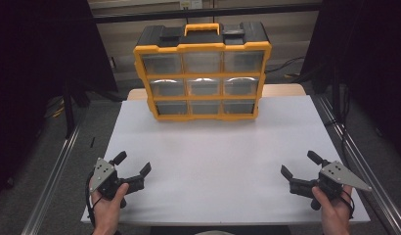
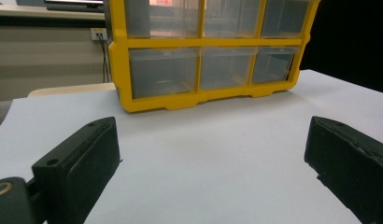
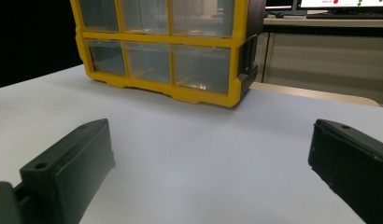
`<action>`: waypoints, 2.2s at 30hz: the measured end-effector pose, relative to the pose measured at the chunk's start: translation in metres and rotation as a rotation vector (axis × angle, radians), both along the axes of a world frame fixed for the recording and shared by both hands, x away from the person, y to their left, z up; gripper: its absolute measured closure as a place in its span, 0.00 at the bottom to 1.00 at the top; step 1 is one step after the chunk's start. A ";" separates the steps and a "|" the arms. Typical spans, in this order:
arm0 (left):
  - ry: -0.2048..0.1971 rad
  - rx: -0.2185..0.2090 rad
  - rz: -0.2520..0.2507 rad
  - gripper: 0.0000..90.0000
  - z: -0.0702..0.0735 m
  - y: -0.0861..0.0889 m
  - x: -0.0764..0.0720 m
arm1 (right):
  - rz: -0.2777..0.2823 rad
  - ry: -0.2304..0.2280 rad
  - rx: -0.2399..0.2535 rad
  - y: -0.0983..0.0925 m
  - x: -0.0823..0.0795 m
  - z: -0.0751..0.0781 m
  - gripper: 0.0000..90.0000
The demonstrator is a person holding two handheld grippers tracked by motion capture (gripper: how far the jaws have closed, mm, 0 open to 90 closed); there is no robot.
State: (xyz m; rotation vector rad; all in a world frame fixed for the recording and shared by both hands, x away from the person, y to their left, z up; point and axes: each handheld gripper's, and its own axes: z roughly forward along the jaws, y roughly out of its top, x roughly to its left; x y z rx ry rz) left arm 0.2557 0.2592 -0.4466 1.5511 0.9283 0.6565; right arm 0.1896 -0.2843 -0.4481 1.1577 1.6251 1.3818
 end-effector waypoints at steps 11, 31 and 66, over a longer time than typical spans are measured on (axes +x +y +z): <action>-0.012 -0.015 0.012 0.04 0.001 0.002 0.003 | 0.014 0.004 0.008 0.000 0.000 -0.001 0.00; -0.088 0.137 -0.009 0.02 0.011 -0.007 0.016 | 0.039 -0.007 -0.001 0.007 0.001 0.000 0.00; -0.335 0.354 -0.009 0.02 0.088 -0.046 0.104 | 0.030 0.001 -0.001 0.004 -0.002 0.000 0.00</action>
